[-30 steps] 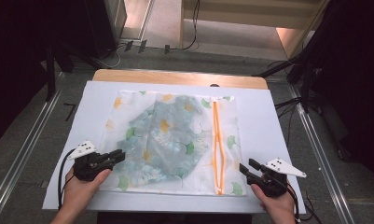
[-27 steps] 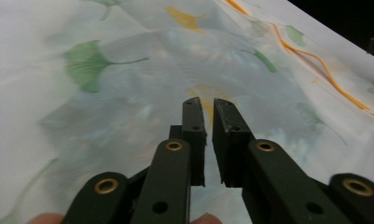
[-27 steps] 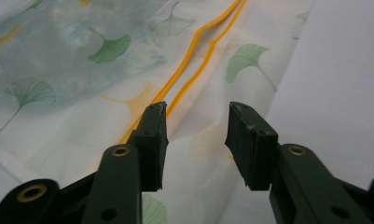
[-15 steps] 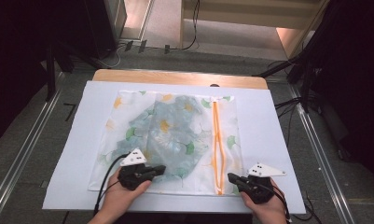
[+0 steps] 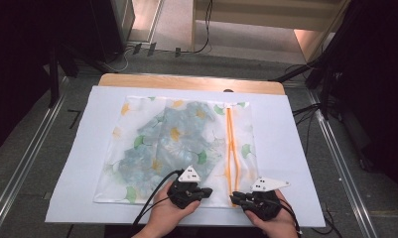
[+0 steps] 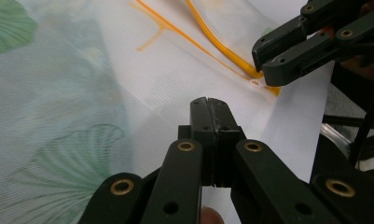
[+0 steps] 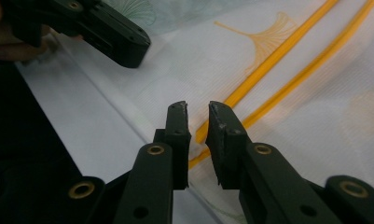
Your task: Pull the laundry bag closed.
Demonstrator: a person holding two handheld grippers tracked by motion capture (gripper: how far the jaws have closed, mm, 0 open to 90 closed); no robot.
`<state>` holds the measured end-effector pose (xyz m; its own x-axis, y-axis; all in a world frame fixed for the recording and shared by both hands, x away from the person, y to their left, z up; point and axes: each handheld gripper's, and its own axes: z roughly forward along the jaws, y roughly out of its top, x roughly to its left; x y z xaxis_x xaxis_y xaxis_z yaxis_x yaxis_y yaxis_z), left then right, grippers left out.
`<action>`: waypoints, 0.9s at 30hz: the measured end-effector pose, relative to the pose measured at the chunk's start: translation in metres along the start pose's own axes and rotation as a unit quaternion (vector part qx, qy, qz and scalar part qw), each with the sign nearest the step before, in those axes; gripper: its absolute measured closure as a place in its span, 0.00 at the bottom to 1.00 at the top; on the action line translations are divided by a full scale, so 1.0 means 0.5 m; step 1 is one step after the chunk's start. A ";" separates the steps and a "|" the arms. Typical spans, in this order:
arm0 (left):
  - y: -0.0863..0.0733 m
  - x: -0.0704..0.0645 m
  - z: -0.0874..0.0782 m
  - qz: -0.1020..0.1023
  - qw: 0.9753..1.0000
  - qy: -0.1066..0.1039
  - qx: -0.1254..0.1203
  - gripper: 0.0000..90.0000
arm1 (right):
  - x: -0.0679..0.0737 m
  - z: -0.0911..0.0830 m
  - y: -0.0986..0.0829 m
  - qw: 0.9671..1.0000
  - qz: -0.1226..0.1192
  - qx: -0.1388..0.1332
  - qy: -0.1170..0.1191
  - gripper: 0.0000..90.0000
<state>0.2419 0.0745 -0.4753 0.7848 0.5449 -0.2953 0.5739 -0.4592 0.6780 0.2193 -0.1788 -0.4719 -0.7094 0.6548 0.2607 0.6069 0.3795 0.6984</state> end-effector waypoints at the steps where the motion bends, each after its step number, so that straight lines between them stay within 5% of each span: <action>1: -0.003 -0.002 0.006 0.007 1.000 0.004 0.006 1.00 | 0.001 0.002 -0.001 1.000 -0.005 0.004 0.002 0.86; 6: -0.009 -0.001 0.007 0.004 1.000 -0.001 -0.005 1.00 | 0.007 0.012 -0.005 1.000 -0.023 0.011 -0.002 0.81; 9: -0.011 -0.002 0.006 0.009 1.000 0.001 -0.007 1.00 | 0.013 0.017 -0.002 0.999 -0.041 0.018 -0.024 0.91; 11: -0.012 -0.002 0.006 0.005 1.000 -0.001 -0.008 1.00 | 0.012 0.016 0.003 0.999 -0.034 0.017 -0.032 1.00; 18: -0.011 0.000 0.006 0.000 1.000 -0.004 -0.009 1.00 | 0.002 0.008 0.002 1.000 -0.012 0.010 -0.017 1.00; 27: -0.004 -0.038 0.029 0.039 0.999 -0.023 0.004 1.00 | -0.007 0.010 0.001 1.000 0.015 0.011 0.000 1.00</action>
<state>0.2295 0.0550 -0.4807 0.8369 0.4750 -0.2719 0.5123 -0.5051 0.6946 0.2239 -0.1777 -0.4756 -0.6905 0.6667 0.2807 0.6358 0.3742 0.6751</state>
